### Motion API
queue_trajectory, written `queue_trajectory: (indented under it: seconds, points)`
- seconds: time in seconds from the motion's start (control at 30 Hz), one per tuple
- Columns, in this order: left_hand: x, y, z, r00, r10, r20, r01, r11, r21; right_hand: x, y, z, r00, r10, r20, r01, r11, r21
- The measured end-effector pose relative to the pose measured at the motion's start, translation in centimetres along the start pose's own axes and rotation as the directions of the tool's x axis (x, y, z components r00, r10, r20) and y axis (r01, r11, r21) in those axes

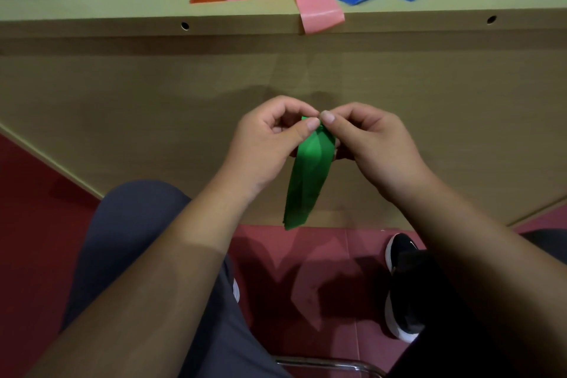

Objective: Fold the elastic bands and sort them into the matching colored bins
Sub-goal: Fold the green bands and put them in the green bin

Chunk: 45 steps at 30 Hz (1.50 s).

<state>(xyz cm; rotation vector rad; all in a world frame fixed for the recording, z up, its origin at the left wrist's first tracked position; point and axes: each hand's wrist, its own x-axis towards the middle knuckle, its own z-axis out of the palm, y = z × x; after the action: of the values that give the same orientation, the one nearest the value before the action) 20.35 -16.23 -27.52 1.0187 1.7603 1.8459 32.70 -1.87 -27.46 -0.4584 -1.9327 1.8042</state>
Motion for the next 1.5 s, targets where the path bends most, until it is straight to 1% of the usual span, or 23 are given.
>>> queue_trajectory:
  seconds: [0.1,0.2,0.37,0.53,0.6,0.7,0.8,1.07,1.17,1.37,1.5]
  points:
    - [0.1,-0.1,-0.1,0.999,-0.049,-0.006,0.049,0.999,-0.025,0.1,0.1,0.0,1.000,-0.012,-0.001,0.012,0.999,-0.031]
    - [0.1,-0.2,-0.1,0.991,-0.129,-0.021,0.127,0.989,-0.074,0.2,0.2,-0.1,0.999,-0.029,-0.014,0.028,0.997,-0.066]
    - [0.1,0.0,-0.1,0.965,-0.260,0.030,0.260,0.940,-0.220,0.4,0.3,-0.2,1.000,-0.013,-0.009,0.013,1.000,-0.010]
    - [0.0,0.4,-0.3,0.938,-0.342,0.061,0.345,0.897,-0.278,0.5,0.5,-0.2,0.999,-0.035,0.007,0.035,0.999,-0.005]
    - [0.0,0.4,-0.4,0.932,-0.357,0.064,0.359,0.888,-0.288,0.5,0.5,-0.2,0.999,-0.041,0.015,0.041,0.999,-0.002]
    - [-0.1,0.5,-0.5,0.937,-0.342,0.063,0.345,0.892,-0.292,0.4,0.6,0.0,0.999,-0.038,0.020,0.037,0.999,0.007]
    - [-0.1,0.5,-0.6,0.940,-0.336,0.059,0.337,0.889,-0.308,0.4,0.6,0.2,1.000,-0.009,0.022,0.008,0.999,0.047]
    - [-0.2,0.3,-0.2,0.906,-0.413,0.093,0.410,0.800,-0.439,0.5,0.5,0.0,0.998,0.062,0.019,-0.064,0.992,0.111]
    - [-0.2,0.2,-0.1,0.915,-0.391,0.100,0.397,0.829,-0.394,0.5,0.6,0.1,0.996,0.083,0.013,-0.084,0.987,0.139]
    - [-0.1,-0.4,-0.1,0.953,-0.303,0.005,0.296,0.925,-0.237,0.4,0.5,0.0,0.997,0.078,0.026,-0.081,0.988,0.133]
    - [0.0,-0.6,-0.5,0.973,-0.231,-0.020,0.227,0.967,-0.116,0.5,0.1,-0.6,0.996,0.075,0.045,-0.079,0.993,0.089]
